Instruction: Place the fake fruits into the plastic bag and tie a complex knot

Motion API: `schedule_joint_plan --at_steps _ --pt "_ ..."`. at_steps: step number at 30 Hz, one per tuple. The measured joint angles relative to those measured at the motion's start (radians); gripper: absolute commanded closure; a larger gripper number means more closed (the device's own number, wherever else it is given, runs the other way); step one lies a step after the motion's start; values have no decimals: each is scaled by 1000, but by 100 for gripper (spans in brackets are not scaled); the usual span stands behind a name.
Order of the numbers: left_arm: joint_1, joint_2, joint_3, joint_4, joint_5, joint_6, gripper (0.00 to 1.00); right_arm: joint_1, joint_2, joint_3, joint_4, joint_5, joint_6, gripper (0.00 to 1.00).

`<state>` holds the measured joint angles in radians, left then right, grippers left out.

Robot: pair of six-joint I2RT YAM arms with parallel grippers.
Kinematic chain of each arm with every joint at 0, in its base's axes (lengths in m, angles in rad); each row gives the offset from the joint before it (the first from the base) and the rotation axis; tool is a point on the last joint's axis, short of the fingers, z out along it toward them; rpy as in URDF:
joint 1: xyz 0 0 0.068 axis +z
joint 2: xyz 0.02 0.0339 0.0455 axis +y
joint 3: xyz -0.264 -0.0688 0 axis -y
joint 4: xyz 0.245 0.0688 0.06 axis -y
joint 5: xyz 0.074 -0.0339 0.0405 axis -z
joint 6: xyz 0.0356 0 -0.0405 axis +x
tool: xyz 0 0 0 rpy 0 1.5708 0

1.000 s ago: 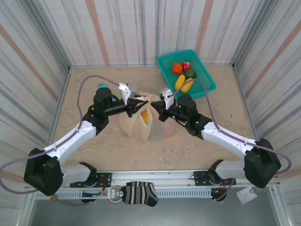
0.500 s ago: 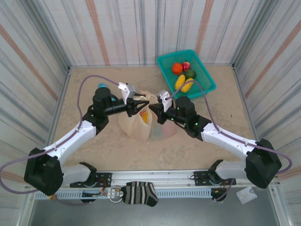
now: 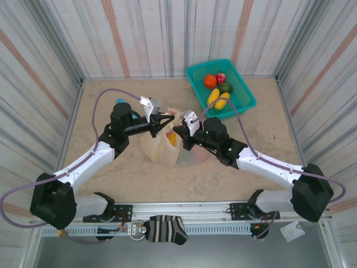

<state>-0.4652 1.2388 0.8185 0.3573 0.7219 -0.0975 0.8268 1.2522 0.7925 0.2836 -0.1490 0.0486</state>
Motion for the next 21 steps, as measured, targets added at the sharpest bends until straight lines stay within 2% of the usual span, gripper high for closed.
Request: schedule_joint_plan --at_steps 1,5,10,13,17,21 --pt "1 0 0 0 0 1 100 0 0 6 -11 0 -6 74" --pt "1 -1 0 4 5 13 100 -13 -34 47 -134 -30 -58 58" --pt "1 -16 0 24 19 23 100 -110 -182 149 -316 -138 -170 54" --pt "1 -26 0 40 37 27 100 -155 -203 261 -402 -145 -285 44" --pt "-2 -30 0 40 68 59 100 -197 -128 378 -502 -228 -431 32" --pt "-10 -35 0 35 90 92 100 -235 25 512 -654 -364 -529 32"
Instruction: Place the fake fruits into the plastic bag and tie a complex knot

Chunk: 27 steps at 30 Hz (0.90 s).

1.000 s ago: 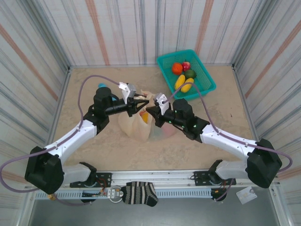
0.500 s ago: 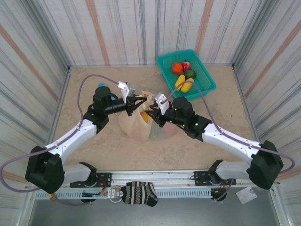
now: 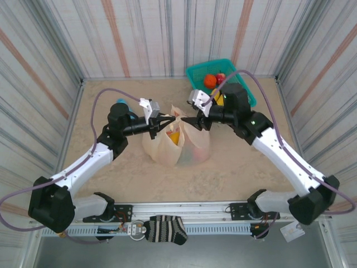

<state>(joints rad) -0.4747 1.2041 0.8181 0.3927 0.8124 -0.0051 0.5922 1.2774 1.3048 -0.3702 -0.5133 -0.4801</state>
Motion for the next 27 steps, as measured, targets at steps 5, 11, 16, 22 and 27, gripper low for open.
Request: schedule_joint_plan --at_steps 5,11,16,22,27 --pt "-5 -19 -4 -5 12 35 100 -3 151 114 -157 -156 -56 35" --pt "-11 -27 -9 -6 19 62 100 -4 220 147 -245 -251 -64 46" --pt "-12 -27 -9 -6 28 70 100 -6 249 160 -264 -314 -47 66" --pt "-12 -27 -9 -6 37 73 100 -5 289 188 -276 -370 -23 69" --pt "-12 -27 -9 -6 38 74 100 -3 314 192 -288 -377 -21 72"
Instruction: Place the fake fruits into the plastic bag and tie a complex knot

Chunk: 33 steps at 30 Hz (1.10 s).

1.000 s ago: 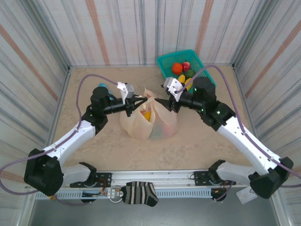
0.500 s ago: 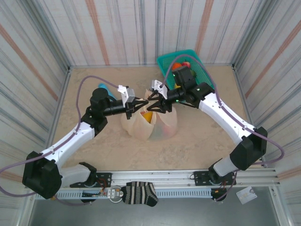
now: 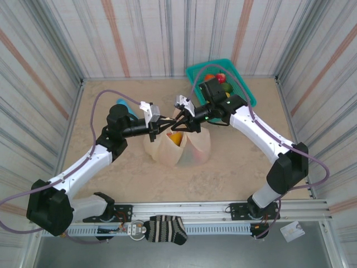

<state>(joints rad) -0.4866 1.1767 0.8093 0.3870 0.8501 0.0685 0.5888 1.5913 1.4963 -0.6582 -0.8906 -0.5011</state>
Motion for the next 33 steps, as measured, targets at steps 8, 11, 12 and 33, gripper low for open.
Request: schedule_joint_plan --at_steps 8,11,12,33 --pt "0 0 0 0 3 7 100 1 9 1 -14 -10 5 81" --pt "0 0 0 3 3 8 100 2 15 10 -25 -28 19 81" --pt "0 0 0 3 3 9 100 3 17 13 -26 -35 21 81" --pt "2 -6 0 9 -8 22 92 -2 17 14 -23 -86 72 100"
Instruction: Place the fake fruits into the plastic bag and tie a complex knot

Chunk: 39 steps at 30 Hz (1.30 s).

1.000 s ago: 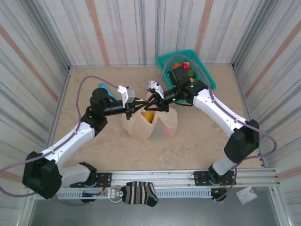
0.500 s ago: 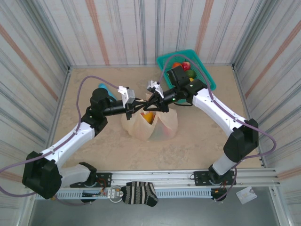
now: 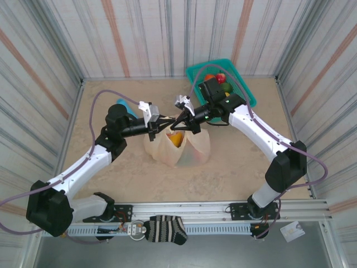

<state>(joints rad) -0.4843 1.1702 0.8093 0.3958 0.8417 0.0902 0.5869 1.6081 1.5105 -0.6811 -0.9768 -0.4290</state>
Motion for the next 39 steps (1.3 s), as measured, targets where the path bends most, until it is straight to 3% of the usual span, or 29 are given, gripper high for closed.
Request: schedule_joint_plan --at_steps 4,17,27,29,33,36,39 --pt "-1 -1 0 0 -26 -2 79 3 -23 -12 23 68 -3 100" --pt "-15 -58 0 -34 -27 -13 64 35 -187 -169 296 445 -121 100" --pt "-14 -167 53 -79 -79 -26 45 55 -197 -222 385 560 -208 100" --pt "-7 -192 54 -55 -129 -27 45 55 -197 -228 393 562 -212 100" --pt "35 -160 72 -43 -289 -23 58 55 -197 -234 412 560 -212 100" --pt "72 -41 124 -60 -373 -8 66 55 -197 -234 424 557 -211 100" --pt "91 105 187 -117 -376 11 70 54 -197 -234 431 550 -211 100"
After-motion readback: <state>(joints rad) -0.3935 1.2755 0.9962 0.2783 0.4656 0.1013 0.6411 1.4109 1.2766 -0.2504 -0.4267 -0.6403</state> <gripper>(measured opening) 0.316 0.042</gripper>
